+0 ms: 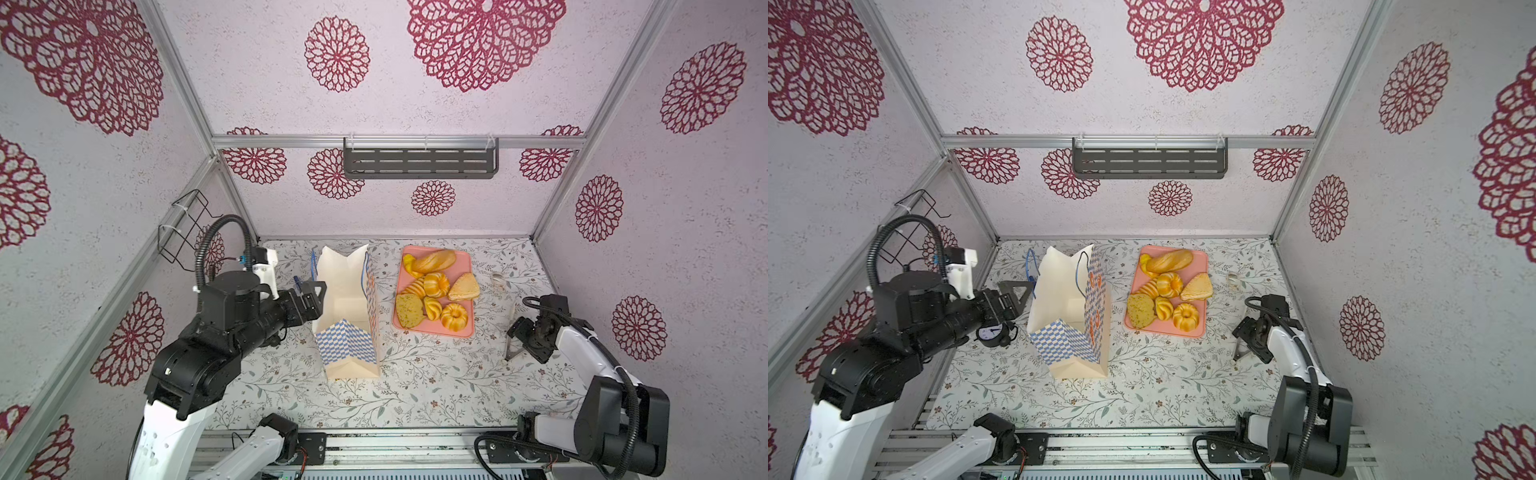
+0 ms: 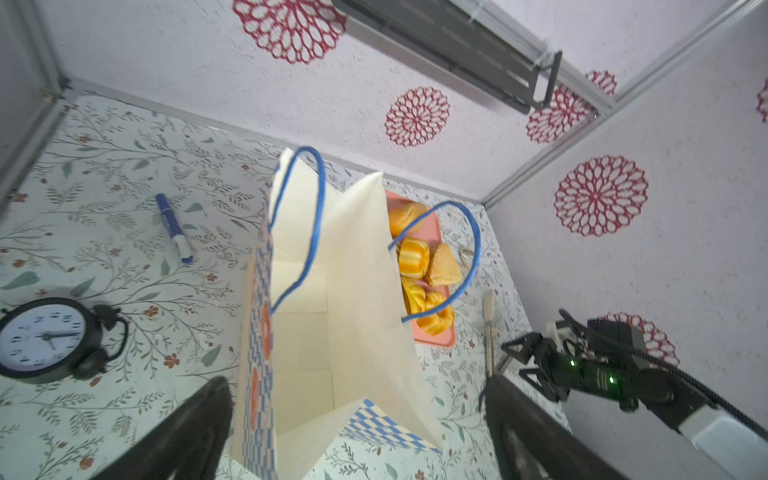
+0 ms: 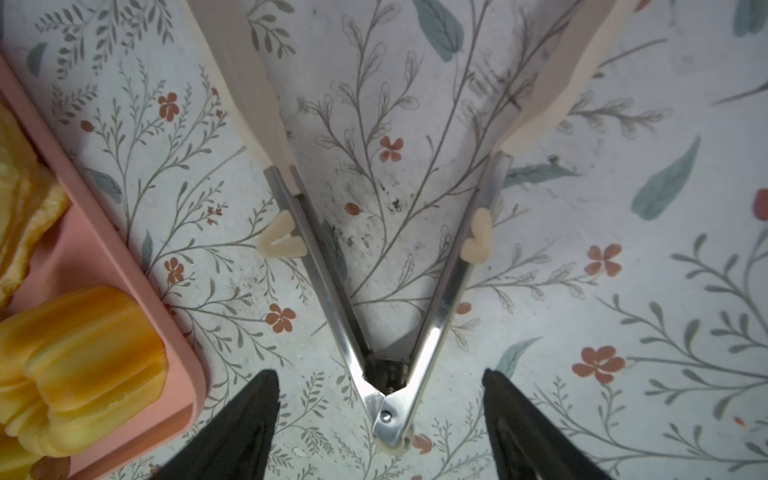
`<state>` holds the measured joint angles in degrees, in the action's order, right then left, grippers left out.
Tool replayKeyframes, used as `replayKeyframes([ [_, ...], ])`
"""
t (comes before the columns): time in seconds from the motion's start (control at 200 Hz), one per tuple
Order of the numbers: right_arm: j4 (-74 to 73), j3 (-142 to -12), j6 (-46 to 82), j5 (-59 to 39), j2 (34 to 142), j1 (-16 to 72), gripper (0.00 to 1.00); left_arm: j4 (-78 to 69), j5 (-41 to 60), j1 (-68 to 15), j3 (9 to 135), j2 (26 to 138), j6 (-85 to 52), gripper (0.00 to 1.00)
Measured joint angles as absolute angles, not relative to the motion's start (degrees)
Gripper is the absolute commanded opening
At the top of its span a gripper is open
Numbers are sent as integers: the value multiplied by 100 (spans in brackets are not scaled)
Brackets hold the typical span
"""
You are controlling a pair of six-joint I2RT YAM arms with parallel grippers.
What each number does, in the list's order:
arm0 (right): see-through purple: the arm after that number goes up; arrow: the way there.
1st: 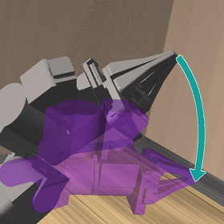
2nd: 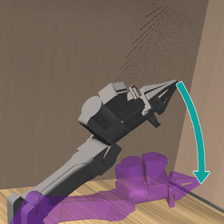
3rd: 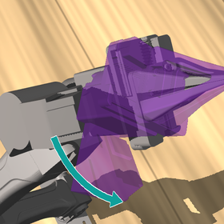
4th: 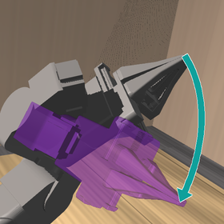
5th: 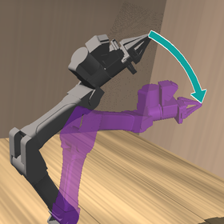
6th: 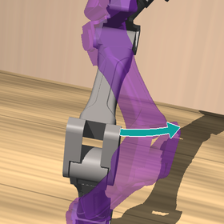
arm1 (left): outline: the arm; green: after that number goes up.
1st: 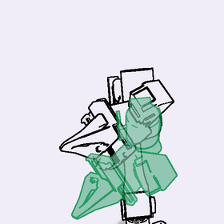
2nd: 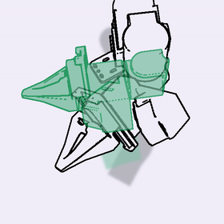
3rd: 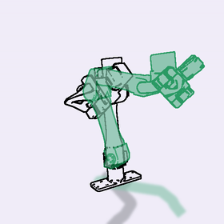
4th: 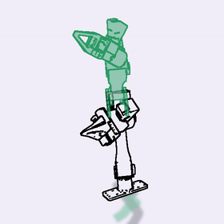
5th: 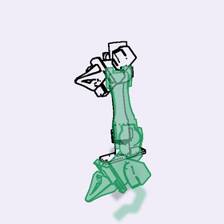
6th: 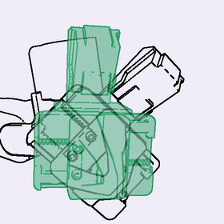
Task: Place the fake bread into the paper bag
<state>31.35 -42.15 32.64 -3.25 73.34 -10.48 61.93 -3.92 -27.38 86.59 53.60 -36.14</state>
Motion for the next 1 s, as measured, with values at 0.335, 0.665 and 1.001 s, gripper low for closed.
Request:
replayKeyframes([
  [0.335, 2963, -4263, 3258, -263, 7883, -858, 74, 5196, -1393, -5201, 9452, 7231, -3667, 97],
  [0.665, 2827, -4322, 3258, 43, 8333, -766, 70, 4274, -1223, -5524, 9382, 8018, -3824, 97],
  [1.001, 2766, -4412, 3262, 115, 8514, -727, 58, 3841, -926, -5531, 9113, 8331, -4195, 97],
])
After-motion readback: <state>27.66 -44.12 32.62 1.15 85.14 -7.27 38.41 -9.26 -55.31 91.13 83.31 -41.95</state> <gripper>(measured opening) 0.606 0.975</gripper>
